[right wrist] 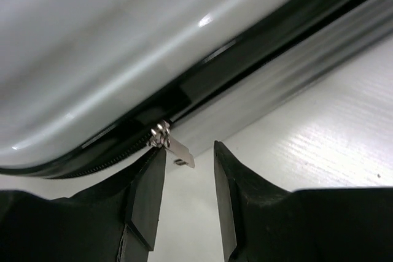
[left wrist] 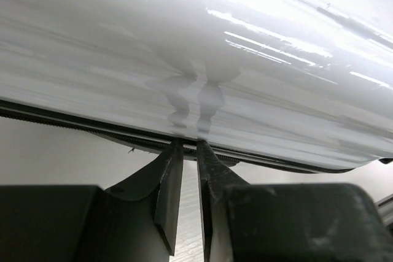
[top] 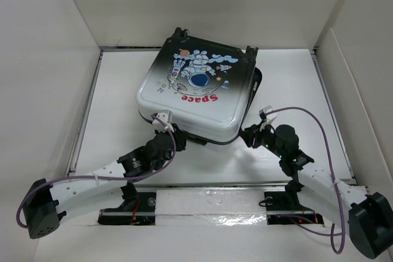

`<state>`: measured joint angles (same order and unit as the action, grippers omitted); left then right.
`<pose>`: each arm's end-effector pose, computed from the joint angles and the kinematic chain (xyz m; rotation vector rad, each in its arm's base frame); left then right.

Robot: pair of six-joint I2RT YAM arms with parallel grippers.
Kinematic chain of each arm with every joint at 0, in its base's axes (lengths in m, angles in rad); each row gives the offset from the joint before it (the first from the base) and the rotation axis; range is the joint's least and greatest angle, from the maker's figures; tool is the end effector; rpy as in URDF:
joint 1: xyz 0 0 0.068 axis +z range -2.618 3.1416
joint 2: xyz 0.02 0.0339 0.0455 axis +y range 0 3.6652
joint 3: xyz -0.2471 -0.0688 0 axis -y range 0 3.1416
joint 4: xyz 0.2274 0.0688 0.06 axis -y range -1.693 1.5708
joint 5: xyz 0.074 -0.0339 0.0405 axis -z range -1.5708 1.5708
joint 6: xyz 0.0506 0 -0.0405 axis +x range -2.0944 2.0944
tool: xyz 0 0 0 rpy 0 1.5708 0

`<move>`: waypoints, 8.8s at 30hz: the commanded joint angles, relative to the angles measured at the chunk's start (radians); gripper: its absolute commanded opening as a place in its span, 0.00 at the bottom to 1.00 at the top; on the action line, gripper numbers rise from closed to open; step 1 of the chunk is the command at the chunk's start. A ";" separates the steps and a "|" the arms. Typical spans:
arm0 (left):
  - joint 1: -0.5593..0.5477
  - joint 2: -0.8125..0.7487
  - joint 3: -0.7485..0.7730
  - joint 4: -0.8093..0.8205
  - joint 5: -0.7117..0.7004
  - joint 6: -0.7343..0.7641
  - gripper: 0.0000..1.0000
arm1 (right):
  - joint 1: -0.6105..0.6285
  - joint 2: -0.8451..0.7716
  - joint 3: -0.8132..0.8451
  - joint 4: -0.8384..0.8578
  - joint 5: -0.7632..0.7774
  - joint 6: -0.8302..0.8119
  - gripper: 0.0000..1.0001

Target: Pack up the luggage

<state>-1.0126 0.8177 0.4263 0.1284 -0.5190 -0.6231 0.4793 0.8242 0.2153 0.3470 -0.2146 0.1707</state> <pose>0.1262 -0.1546 0.2318 -0.0111 1.8525 -0.6856 0.1656 0.0982 0.1821 -0.4401 1.8240 0.6490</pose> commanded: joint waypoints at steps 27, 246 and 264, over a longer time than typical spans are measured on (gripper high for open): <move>-0.147 0.329 0.169 0.390 0.034 0.138 0.11 | 0.123 -0.106 0.050 -0.075 0.000 0.013 0.00; -0.147 0.213 -0.075 0.505 0.344 -0.026 0.12 | 0.383 -0.292 0.076 -0.432 0.290 0.282 0.42; -0.147 0.411 0.071 0.625 0.269 0.026 0.11 | 0.539 -0.299 -0.077 -0.144 0.623 0.329 0.00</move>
<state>-1.1568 1.2369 0.4213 0.6102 -0.2123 -0.6064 0.9775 0.5304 0.1390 0.0528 0.3214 0.4789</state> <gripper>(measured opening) 0.112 0.206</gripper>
